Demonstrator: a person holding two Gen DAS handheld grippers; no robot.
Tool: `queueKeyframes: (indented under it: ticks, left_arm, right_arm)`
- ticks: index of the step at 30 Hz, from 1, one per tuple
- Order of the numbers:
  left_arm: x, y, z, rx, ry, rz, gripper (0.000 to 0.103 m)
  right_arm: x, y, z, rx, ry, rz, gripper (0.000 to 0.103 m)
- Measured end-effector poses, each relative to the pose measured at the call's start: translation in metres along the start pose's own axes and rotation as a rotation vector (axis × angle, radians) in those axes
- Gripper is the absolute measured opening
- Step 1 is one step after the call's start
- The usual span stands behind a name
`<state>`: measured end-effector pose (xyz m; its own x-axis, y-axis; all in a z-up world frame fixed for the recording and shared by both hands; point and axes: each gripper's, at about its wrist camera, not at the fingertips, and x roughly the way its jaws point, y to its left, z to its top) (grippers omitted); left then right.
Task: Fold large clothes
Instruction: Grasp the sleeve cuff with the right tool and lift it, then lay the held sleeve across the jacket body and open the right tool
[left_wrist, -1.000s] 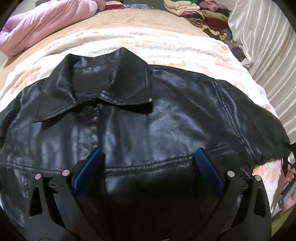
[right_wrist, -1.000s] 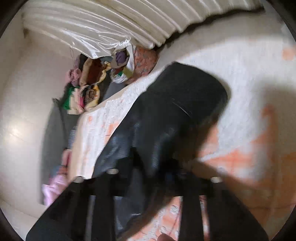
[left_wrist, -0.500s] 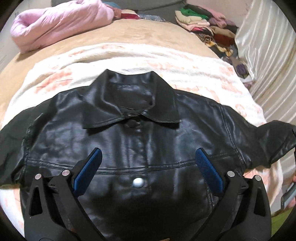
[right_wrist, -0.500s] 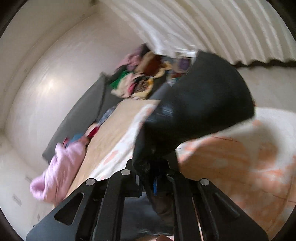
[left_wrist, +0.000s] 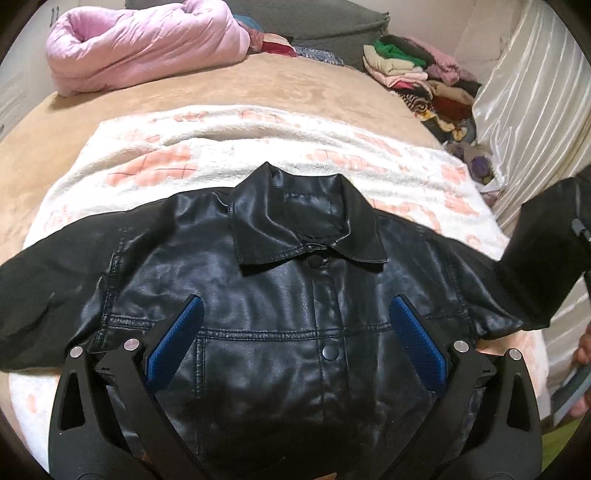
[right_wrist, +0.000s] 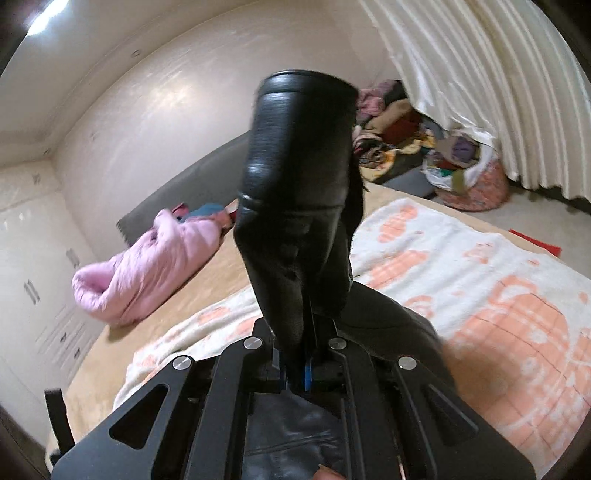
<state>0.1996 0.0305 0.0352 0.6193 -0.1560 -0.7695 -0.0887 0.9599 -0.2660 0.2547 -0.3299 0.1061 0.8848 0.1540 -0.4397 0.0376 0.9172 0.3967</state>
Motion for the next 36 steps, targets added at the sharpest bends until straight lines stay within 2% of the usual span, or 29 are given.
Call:
queueKeyframes:
  ticks: [4, 10, 17, 23, 30, 36]
  left_arm:
    - [-0.007, 0.019, 0.002, -0.069, 0.002, -0.121, 0.094]
    - [-0.027, 0.043, 0.007, -0.149, -0.039, -0.191, 0.094]
    - [-0.049, 0.066, 0.011, -0.177, -0.083, -0.220, 0.094]
    - [-0.062, 0.101, 0.007, -0.287, -0.102, -0.290, 0.094]
    - [-0.077, 0.138, -0.001, -0.366, -0.140, -0.309, 0.094]
    - [-0.074, 0.157, -0.010, -0.393, -0.126, -0.304, 0.094]
  right_arm:
    - [0.010, 0.022, -0.004, -0.047, 0.017, 0.033, 0.005]
    - [0.029, 0.082, -0.022, -0.129, 0.044, 0.102, 0.005]
    - [0.042, 0.132, -0.049, -0.216, 0.080, 0.177, 0.005]
    - [0.053, 0.169, -0.075, -0.298, 0.123, 0.220, 0.005]
    - [0.073, 0.207, -0.130, -0.402, 0.205, 0.257, 0.005]
    - [0.091, 0.226, -0.180, -0.478, 0.285, 0.280, 0.005]
